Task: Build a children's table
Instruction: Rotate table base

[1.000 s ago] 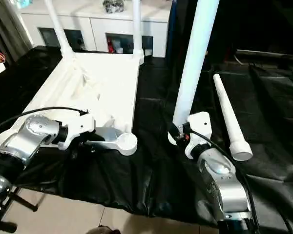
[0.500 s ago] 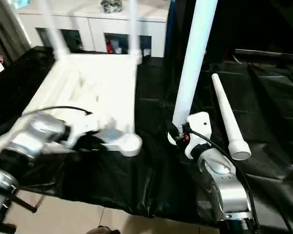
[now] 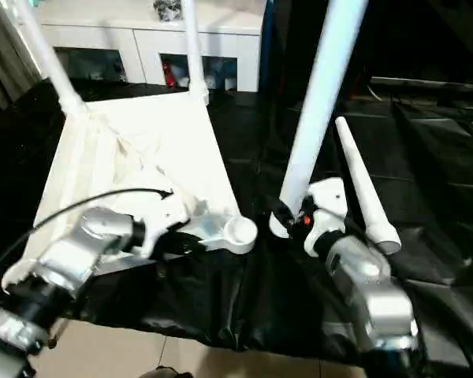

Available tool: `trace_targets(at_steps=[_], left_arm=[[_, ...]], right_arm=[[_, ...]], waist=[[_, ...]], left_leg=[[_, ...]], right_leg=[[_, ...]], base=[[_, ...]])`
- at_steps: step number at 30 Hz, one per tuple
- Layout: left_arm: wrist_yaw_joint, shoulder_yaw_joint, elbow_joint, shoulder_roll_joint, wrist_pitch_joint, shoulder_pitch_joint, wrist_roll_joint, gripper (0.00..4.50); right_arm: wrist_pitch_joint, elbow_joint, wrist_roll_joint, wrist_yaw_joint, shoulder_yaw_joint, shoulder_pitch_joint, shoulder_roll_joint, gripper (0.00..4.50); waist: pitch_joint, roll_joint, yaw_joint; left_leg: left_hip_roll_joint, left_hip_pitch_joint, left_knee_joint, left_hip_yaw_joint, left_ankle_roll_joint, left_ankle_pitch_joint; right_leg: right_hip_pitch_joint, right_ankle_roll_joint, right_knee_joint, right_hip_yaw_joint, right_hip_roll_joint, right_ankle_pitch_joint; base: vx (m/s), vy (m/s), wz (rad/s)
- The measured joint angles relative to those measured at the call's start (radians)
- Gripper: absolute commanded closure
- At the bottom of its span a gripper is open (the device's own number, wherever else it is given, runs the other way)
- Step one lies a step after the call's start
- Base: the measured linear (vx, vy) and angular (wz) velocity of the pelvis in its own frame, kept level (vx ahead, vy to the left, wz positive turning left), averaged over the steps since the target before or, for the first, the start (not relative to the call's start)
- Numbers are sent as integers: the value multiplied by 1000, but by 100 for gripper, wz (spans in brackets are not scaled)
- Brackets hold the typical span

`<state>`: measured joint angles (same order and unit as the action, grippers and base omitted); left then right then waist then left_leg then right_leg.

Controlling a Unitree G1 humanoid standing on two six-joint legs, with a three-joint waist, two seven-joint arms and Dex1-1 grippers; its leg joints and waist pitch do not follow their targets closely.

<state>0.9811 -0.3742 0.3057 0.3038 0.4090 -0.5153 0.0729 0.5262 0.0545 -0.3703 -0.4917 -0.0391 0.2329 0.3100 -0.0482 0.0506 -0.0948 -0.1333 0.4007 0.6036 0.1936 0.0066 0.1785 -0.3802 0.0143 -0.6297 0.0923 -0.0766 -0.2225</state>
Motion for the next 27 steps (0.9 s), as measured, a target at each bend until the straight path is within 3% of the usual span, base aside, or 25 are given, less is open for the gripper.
trace_targets(at_steps=[4,10,27], left_arm=[[-59,-36,-18,-54,46,-10,24,450],[-76,-56,-9,-67,51,-26,43,450],[-174,-75,-48,-105,185,-45,77,450]], right_arm=[[26,3,-16,-66,14,54,37,259],[34,-16,-17,-85,17,88,40,259],[11,-130,15,-74,18,126,33,259]], waist=[[0,-2,-9],[1,-3,-19],[-1,-6,-10]], left_leg=[[0,0,1,0,0,0],[-1,0,1,0,0,0],[-2,0,2,1,0,0]], right_leg=[[0,0,0,0,0,0],[0,0,0,1,0,0],[-1,-1,0,1,0,5]], base=[[0,0,0],[0,0,0],[0,0,0]])
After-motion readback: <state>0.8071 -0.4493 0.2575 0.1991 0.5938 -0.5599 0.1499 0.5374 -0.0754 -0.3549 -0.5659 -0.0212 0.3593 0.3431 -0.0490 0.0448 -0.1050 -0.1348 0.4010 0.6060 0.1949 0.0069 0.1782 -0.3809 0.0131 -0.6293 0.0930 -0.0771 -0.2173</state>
